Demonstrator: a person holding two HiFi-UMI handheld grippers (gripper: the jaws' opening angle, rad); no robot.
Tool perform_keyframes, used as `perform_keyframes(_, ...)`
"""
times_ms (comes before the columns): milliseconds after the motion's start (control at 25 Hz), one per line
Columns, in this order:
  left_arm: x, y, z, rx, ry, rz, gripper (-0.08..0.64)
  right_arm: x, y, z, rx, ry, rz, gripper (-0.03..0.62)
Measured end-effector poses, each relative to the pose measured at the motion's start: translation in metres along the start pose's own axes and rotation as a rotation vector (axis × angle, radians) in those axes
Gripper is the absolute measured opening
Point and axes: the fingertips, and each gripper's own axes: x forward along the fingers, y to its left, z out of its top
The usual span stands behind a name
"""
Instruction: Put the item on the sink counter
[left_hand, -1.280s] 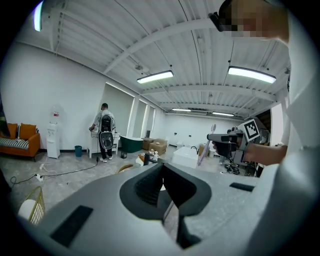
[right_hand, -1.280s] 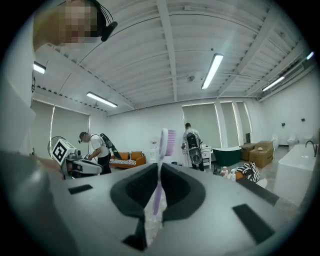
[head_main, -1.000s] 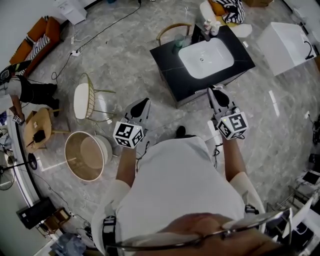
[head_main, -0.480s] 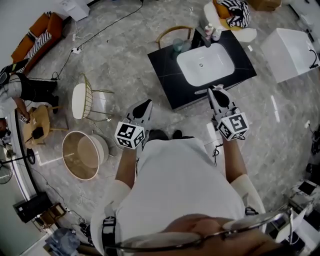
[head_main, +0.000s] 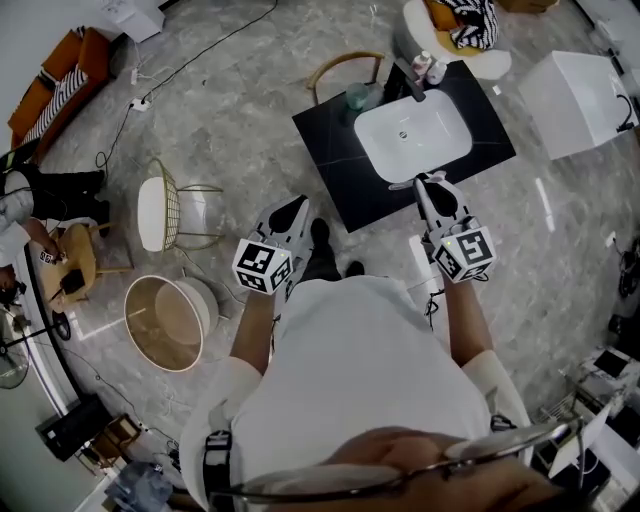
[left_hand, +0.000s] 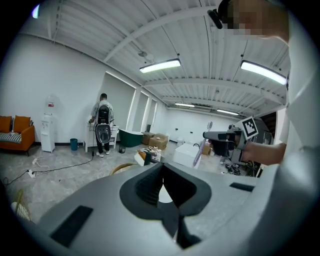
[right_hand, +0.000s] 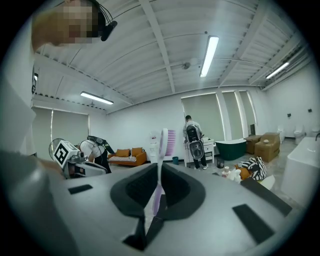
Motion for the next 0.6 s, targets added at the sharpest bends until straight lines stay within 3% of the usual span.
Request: perform_keyframes(600,0.101,0.101,0.014,0.001,0.069,-0.174,0.005,0.119,-0.035,-0.011,-0.035,0.121,-0.074,0.029)
